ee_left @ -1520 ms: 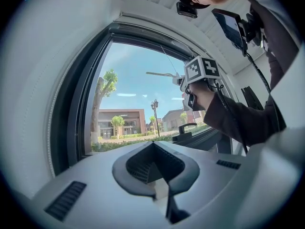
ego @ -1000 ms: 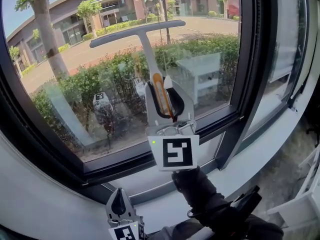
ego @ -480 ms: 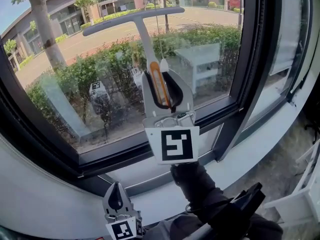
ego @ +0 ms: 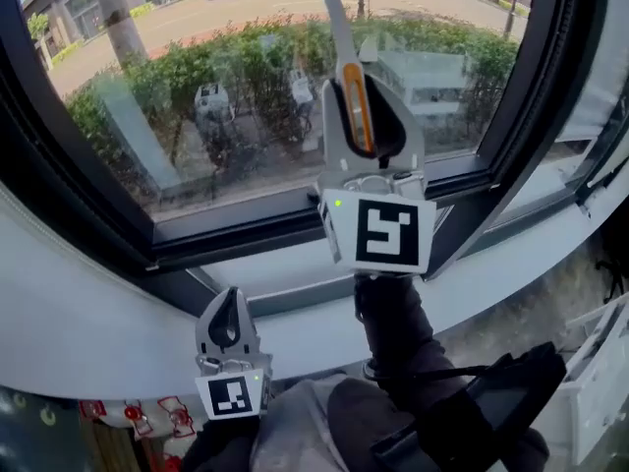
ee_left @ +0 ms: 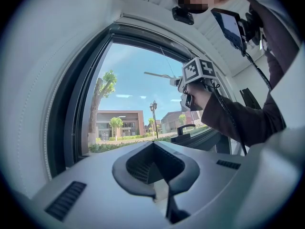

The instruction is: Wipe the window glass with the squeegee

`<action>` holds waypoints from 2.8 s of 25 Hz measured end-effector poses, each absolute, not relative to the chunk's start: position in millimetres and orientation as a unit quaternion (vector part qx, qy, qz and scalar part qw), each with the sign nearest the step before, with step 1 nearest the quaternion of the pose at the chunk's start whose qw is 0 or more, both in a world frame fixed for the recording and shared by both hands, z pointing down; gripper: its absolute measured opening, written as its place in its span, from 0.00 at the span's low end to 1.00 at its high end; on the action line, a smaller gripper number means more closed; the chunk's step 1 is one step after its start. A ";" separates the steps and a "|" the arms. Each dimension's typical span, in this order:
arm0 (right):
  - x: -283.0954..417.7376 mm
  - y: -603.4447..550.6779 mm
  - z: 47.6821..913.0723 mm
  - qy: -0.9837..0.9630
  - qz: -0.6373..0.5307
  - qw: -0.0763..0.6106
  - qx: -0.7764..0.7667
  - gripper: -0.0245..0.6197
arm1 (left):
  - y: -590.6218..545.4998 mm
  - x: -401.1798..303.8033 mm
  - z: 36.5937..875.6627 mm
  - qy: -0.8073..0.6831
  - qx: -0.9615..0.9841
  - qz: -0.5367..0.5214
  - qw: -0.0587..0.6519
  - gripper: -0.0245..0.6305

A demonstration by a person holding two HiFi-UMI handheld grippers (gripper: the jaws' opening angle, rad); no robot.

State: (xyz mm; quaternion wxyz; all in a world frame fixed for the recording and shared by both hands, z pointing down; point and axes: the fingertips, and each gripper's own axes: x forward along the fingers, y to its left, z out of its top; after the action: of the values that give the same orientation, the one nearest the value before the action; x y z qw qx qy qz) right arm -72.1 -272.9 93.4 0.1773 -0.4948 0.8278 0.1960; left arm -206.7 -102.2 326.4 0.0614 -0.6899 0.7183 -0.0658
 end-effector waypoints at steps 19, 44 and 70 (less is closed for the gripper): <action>-85.3 -268.9 130.7 0.824 0.212 0.177 -0.495 0.24 | -124.0 -209.6 381.7 0.684 -0.711 -0.146 -0.069 0.04; -83.0 -263.5 179.2 0.840 0.188 0.133 -0.491 0.24 | -120.2 -208.3 417.1 0.682 -0.700 -0.158 -0.142 0.04; -79.7 -255.0 230.5 0.849 0.161 0.105 -0.492 0.24 | -121.7 -201.5 418.2 0.672 -0.709 -0.155 -0.144 0.04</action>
State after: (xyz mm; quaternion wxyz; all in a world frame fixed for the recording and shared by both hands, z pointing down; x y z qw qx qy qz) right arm -79.7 -255.0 230.5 0.1050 -0.4916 0.8493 0.1614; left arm -201.5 -121.7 418.2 -0.1442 -0.7094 0.6722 -0.1551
